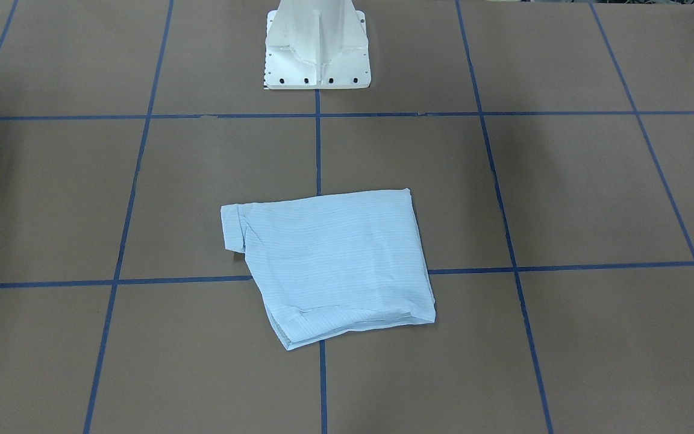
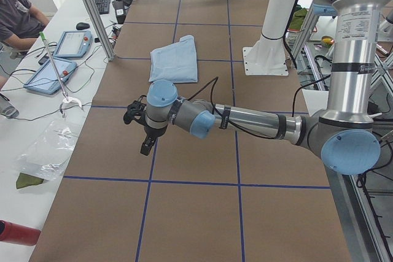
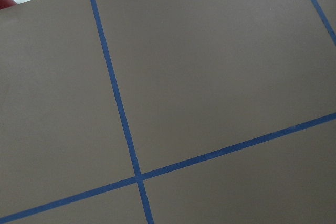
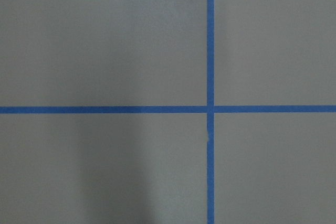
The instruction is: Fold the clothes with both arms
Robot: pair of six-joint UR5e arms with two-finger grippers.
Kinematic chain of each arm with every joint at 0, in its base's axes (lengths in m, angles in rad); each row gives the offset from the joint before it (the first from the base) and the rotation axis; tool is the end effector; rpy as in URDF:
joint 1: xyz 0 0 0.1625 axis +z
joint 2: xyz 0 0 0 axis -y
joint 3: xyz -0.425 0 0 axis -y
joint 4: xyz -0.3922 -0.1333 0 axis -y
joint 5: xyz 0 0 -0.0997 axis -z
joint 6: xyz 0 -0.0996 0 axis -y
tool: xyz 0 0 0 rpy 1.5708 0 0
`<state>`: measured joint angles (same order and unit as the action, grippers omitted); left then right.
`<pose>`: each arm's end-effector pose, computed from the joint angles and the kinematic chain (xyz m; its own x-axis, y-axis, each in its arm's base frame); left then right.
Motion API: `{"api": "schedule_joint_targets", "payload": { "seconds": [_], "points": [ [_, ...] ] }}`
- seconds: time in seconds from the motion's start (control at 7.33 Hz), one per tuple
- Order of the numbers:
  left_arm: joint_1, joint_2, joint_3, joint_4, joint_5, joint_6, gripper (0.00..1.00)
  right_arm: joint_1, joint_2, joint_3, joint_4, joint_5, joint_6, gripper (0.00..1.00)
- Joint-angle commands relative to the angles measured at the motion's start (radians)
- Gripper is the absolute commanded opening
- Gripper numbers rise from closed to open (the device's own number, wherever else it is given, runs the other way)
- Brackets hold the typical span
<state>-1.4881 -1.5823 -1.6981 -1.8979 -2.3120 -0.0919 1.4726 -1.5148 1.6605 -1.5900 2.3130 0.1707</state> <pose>-0.0233 -0.5191 0.5541 0.7139 0.2800 -0.6419 -0.0083 0.9199 0.3920 0.0147 -0.5240 0.5901 0.7311 0.0129 0.6822 -0.0273 0.9996 0.0104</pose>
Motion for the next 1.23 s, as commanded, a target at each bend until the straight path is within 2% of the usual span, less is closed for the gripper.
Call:
{"api": "schedule_joint_targets", "payload": {
  "seconds": [0.0,0.55,1.09],
  "points": [
    [0.0,0.004,-0.001,-0.006,0.002,-0.003,1.0,0.0,-0.008,0.005,0.004,0.026,0.001,1.0],
    [-0.001,0.013,-0.023,-0.01,0.0,-0.003,1.0,-0.001,-0.008,0.002,0.004,0.032,0.015,1.0],
    [-0.003,0.099,-0.09,-0.014,0.008,-0.009,1.0,-0.001,-0.019,0.013,0.033,0.037,0.013,1.0]
  ]
}}
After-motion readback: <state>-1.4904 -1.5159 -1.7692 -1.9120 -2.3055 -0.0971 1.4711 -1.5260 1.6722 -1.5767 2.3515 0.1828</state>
